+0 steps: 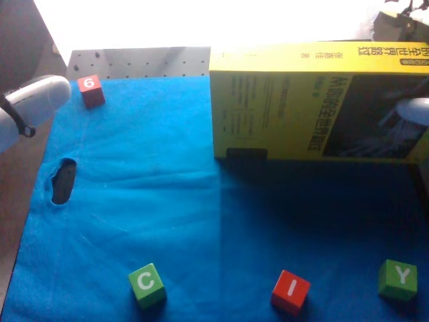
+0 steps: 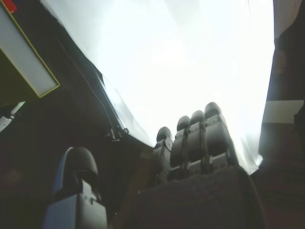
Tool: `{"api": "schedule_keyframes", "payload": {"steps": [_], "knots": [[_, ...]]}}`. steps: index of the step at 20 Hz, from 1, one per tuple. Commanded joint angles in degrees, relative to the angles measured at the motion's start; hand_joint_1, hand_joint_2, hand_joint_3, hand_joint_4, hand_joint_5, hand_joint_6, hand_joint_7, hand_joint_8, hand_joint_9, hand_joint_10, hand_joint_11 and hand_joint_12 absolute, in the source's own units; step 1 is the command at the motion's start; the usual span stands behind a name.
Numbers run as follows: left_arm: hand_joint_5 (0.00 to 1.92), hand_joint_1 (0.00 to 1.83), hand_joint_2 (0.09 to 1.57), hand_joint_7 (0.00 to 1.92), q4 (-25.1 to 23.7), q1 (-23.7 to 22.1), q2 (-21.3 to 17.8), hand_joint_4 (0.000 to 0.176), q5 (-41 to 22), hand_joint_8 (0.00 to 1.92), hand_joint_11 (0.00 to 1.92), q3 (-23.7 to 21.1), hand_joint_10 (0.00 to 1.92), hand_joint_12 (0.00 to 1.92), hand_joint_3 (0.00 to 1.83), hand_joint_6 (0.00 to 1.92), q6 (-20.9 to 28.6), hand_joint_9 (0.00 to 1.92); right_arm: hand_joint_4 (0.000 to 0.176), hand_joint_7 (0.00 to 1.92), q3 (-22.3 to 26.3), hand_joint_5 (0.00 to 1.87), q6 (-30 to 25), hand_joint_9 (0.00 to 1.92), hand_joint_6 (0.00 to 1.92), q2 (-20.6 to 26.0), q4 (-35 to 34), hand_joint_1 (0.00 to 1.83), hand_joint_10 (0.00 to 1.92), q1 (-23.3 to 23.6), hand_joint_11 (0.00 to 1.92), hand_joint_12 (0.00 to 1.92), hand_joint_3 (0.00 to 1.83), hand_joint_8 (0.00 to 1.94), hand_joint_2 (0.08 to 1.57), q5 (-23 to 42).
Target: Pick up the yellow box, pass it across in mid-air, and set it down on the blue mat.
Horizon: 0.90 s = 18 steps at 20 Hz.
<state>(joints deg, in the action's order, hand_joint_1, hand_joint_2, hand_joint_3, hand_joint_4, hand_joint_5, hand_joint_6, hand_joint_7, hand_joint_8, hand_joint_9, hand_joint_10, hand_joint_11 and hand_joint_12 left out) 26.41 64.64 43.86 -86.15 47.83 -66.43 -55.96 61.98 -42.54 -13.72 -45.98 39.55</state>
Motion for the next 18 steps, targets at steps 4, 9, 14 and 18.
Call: {"api": "schedule_keyframes", "payload": {"steps": [4, 9, 14, 18], "knots": [[0.00, 0.30, 1.17, 0.00, -0.7, 0.0, -0.4, 0.122, -7.3, 0.00, 0.00, 0.0, 0.00, 0.00, 0.02, 0.00, 0.2, 0.00, 0.091, 0.00, -0.7, 0.00, 0.5, 0.00, 0.00, 0.0, 0.2, 0.34, 0.00, 0.4, 0.00, 0.03, 0.00, 0.00, 1.18, 5.9], [0.00, 0.33, 1.20, 0.00, -0.7, 0.2, 0.0, 0.119, -6.5, 0.00, 0.00, 0.1, 0.00, 0.00, 0.02, 0.00, 0.2, 0.00, 0.160, 0.00, -2.2, 0.00, 0.9, 0.00, 0.00, -0.4, 0.2, 0.18, 0.00, 2.5, 0.00, 0.00, 0.00, 0.00, 1.14, 5.9], [0.00, 0.36, 1.20, 0.00, -0.7, 0.6, 0.0, 0.099, -6.7, 0.00, 0.00, 0.0, 0.00, 0.00, 0.01, 0.00, 0.2, 0.00, 0.129, 0.00, -1.9, 0.00, 0.9, 0.00, 0.00, -0.2, 1.7, 0.17, 0.00, 4.7, 0.00, 0.00, 0.00, 0.00, 1.11, 7.0], [0.00, 0.39, 1.21, 0.00, -0.9, 0.8, 0.0, 0.087, -7.3, 0.00, 0.00, -0.1, 0.00, 0.00, 0.01, 0.00, 0.2, 0.00, 0.176, 0.00, 0.1, 0.00, 0.9, 0.00, 0.00, 1.8, 2.7, 0.09, 0.00, 4.7, 0.04, 0.02, 0.00, 0.00, 1.13, 11.1]]}}
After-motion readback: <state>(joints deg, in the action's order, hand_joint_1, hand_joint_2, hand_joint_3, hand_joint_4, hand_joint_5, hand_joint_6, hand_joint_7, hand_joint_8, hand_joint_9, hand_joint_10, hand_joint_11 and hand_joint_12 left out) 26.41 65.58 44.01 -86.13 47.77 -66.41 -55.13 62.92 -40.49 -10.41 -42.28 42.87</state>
